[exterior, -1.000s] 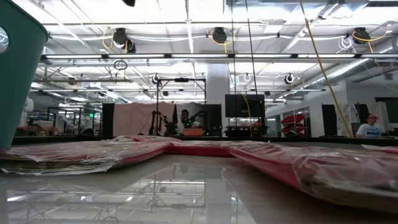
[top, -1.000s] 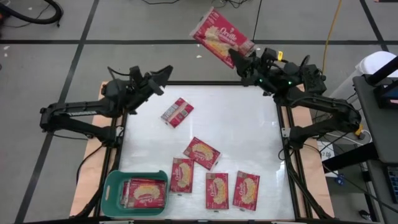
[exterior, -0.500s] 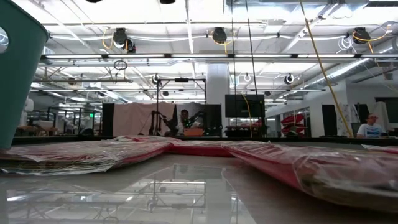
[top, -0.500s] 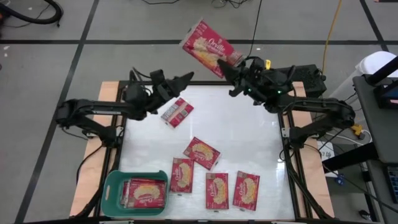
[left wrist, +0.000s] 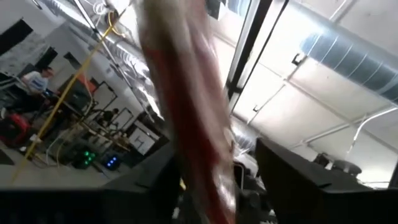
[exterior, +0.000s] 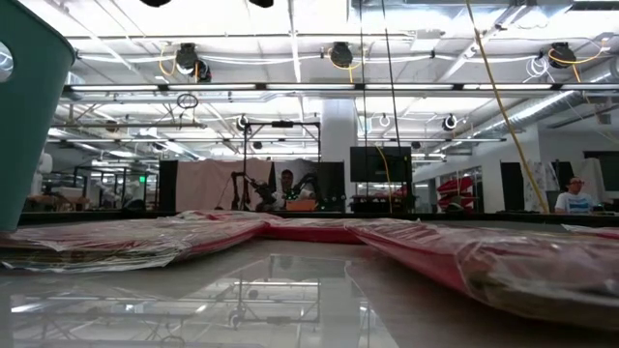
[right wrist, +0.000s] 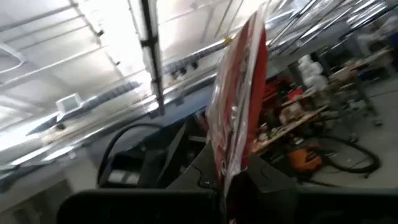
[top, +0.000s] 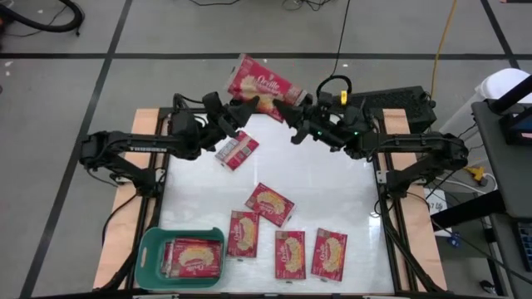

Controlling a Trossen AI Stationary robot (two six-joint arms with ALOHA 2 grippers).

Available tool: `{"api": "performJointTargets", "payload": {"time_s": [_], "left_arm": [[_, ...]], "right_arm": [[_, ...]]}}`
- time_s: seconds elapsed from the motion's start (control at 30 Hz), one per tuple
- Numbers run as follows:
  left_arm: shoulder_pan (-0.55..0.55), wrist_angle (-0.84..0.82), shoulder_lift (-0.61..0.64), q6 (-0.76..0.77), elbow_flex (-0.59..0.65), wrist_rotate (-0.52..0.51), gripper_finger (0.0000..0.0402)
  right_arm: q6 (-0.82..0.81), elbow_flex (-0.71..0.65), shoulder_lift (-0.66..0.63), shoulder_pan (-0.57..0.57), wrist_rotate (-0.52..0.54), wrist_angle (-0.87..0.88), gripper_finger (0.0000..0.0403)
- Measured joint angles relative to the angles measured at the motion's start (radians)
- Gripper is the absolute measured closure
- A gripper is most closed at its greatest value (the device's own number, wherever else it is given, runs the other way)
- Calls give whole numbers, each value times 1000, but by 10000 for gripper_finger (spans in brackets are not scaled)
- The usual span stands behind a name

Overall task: Sort popcorn bags into baskets
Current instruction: Put the red popcorn bag into the green bin

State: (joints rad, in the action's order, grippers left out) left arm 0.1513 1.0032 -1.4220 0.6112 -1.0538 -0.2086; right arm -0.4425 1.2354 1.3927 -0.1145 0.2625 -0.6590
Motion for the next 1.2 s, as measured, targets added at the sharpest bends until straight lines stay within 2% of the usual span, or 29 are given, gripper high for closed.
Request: {"api": "performJointTargets", "payload": {"time_s": [0.1,0.27,0.3,0.47,0.57,0.7,0.9,1.07,1.2], "left_arm": [[13,-15,0,40,0,27,251],[43,-52,0,78,0,68,367],[50,-56,2,78,0,80,379],[106,-85,21,129,0,127,368],[164,-136,62,174,0,215,368],[254,-334,127,197,-1,441,382],[367,-737,219,206,0,819,374],[353,-950,232,182,0,1106,369],[302,-1017,230,149,0,1217,379]], "right_arm": [[14,0,0,-2,3,-3,400],[3,1,-1,-1,4,44,397],[-9,1,-2,-1,4,53,393],[-90,1,-37,-2,1,161,354],[-163,2,-80,-1,-6,275,320],[-307,2,-162,-3,-86,531,277],[-532,1,-270,-36,-274,888,235],[-633,0,-281,-98,-540,1018,215],[-705,0,-229,-142,-723,945,204]]}}
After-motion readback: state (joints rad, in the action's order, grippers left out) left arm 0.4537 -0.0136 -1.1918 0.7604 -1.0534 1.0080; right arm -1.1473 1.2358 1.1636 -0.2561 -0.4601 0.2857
